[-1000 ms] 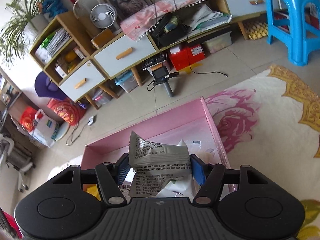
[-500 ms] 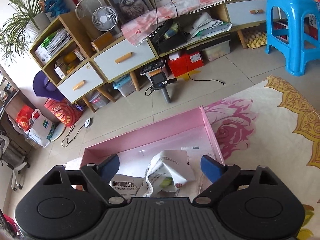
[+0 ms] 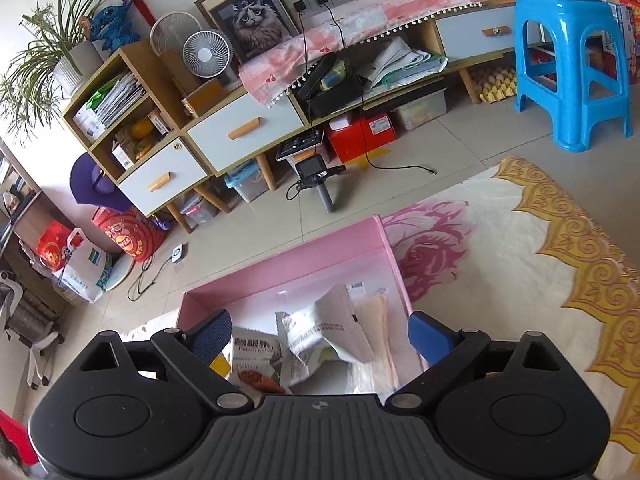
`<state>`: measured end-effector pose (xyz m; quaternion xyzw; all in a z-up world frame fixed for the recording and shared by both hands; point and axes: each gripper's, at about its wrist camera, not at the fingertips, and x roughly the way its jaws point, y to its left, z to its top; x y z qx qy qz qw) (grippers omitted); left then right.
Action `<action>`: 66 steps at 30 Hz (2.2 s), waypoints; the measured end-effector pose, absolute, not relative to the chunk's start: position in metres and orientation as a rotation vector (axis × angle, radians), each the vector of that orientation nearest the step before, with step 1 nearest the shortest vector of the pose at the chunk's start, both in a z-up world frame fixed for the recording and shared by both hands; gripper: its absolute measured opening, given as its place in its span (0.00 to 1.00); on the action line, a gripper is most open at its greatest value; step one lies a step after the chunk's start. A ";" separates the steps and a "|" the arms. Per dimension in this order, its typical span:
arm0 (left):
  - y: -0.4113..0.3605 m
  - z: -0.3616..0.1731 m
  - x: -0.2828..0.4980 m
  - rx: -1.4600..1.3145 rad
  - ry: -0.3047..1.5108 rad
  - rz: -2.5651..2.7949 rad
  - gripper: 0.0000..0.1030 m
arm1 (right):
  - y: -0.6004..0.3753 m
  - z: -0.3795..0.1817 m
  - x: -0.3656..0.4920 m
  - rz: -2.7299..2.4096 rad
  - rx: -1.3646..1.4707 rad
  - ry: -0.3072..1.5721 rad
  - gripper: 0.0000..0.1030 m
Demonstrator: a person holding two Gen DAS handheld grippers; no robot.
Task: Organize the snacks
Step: 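Open both tools to drop the snacks into the box, then withdraw both tools from the box back over the snack pile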
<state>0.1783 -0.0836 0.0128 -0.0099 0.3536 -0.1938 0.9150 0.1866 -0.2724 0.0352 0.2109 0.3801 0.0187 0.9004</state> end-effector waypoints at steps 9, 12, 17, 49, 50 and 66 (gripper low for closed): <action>-0.074 0.022 0.147 -0.018 0.733 -0.427 0.94 | -0.273 0.045 0.158 0.060 0.408 0.794 0.86; -0.070 0.023 0.136 -0.021 0.735 -0.425 0.94 | -0.267 0.047 0.148 0.071 0.377 0.806 0.86; -0.059 0.027 0.117 -0.022 0.746 -0.425 0.94 | -0.252 0.052 0.131 0.095 0.298 0.819 0.87; 0.066 -0.001 0.064 -0.133 0.725 -0.189 0.98 | -0.235 0.016 0.035 0.200 -0.031 0.667 0.92; 0.068 -0.002 0.064 -0.136 0.722 -0.189 0.98 | -0.231 0.013 0.033 0.201 -0.050 0.673 0.92; 0.045 -0.033 0.087 -0.145 0.774 -0.296 0.92 | -0.195 -0.021 0.058 0.252 -0.037 0.793 0.92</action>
